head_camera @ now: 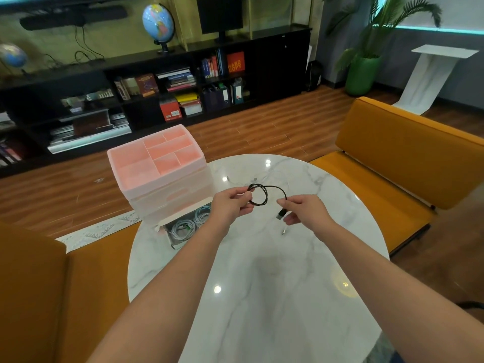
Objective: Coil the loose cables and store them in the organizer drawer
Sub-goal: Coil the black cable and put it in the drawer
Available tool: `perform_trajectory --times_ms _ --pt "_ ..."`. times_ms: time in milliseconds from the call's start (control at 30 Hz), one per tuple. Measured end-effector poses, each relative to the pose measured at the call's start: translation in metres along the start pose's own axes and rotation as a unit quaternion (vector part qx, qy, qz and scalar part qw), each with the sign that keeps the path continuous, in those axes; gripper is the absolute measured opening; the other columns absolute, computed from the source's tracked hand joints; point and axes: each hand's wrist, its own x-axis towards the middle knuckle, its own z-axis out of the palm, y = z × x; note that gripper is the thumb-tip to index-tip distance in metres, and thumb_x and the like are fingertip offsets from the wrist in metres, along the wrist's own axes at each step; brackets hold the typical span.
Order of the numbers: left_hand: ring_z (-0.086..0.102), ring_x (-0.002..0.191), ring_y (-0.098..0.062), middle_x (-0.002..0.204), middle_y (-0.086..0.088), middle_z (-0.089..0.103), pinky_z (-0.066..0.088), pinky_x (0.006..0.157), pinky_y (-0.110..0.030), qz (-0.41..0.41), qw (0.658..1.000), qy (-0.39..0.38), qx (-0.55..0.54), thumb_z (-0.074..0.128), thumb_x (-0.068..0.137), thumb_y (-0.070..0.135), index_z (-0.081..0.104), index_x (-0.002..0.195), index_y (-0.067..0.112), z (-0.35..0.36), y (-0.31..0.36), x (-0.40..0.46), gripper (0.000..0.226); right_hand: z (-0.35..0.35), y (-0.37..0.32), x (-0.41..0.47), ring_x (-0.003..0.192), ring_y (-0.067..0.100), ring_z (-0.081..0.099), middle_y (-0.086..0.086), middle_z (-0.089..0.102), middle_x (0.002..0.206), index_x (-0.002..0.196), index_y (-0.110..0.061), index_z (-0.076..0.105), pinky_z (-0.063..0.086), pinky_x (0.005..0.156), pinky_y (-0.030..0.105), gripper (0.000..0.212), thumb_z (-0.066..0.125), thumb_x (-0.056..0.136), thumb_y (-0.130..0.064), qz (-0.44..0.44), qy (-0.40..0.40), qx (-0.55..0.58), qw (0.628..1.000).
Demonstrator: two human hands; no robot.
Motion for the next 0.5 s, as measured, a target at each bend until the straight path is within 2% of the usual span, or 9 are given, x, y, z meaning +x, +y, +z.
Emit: perform_trajectory --times_ms 67,133,200,333,433,500 --pt "0.066 0.070 -0.017 0.087 -0.009 0.067 0.059 0.067 -0.020 -0.006 1.000 -0.021 0.001 0.065 0.091 0.003 0.067 0.116 0.004 0.002 -0.001 -0.002 0.025 0.002 -0.005 -0.002 0.072 0.027 0.072 0.017 0.073 0.090 0.107 -0.001 0.071 0.061 0.067 0.026 0.027 0.070 0.089 -0.020 0.016 0.006 0.122 0.992" --pt "0.064 0.069 -0.016 0.089 -0.010 0.066 0.058 0.067 -0.019 -0.011 0.999 -0.043 0.012 0.064 0.091 0.003 0.068 0.118 0.005 0.004 -0.002 -0.004 0.027 0.004 -0.009 -0.004 0.083 0.031 0.073 0.017 0.073 0.092 0.107 0.002 0.067 0.061 0.073 0.030 0.025 0.068 0.090 -0.016 0.036 -0.010 0.230 0.972" --pt "0.061 0.067 -0.015 0.088 -0.009 0.064 0.057 0.066 -0.018 -0.011 0.998 -0.055 0.026 0.063 0.092 0.004 0.068 0.117 0.006 0.006 -0.003 -0.006 0.026 0.005 -0.011 -0.005 0.087 0.032 0.072 0.018 0.072 0.095 0.108 0.004 0.065 0.061 0.075 0.031 0.024 0.066 0.091 -0.013 0.054 -0.037 0.297 0.953" --pt "0.060 0.065 -0.014 0.082 -0.008 0.062 0.058 0.069 -0.018 -0.003 0.998 -0.048 0.038 0.063 0.092 0.005 0.067 0.120 0.005 0.010 -0.007 -0.005 0.028 0.005 -0.007 -0.003 0.088 0.028 0.069 0.014 0.071 0.101 0.113 -0.002 0.067 0.059 0.072 0.030 0.024 0.062 0.094 -0.017 0.111 -0.088 0.309 0.940" --pt "0.061 0.065 -0.013 0.078 -0.006 0.063 0.059 0.070 -0.020 0.007 0.998 -0.039 0.047 0.065 0.091 0.006 0.068 0.118 0.005 0.014 -0.009 -0.005 0.027 0.005 -0.005 -0.004 0.080 0.016 0.062 0.002 0.071 0.102 0.107 -0.017 0.070 0.051 0.067 0.025 0.017 0.061 0.095 -0.026 0.158 -0.121 0.252 0.947" --pt "0.062 0.065 -0.014 0.079 -0.007 0.065 0.059 0.069 -0.020 0.012 0.998 -0.024 0.050 0.066 0.091 0.006 0.069 0.117 0.006 0.016 -0.010 -0.004 0.026 0.005 -0.008 -0.004 0.070 0.012 0.055 -0.001 0.072 0.100 0.106 -0.020 0.069 0.045 0.061 0.022 0.016 0.059 0.095 -0.027 0.160 -0.150 0.248 0.944"
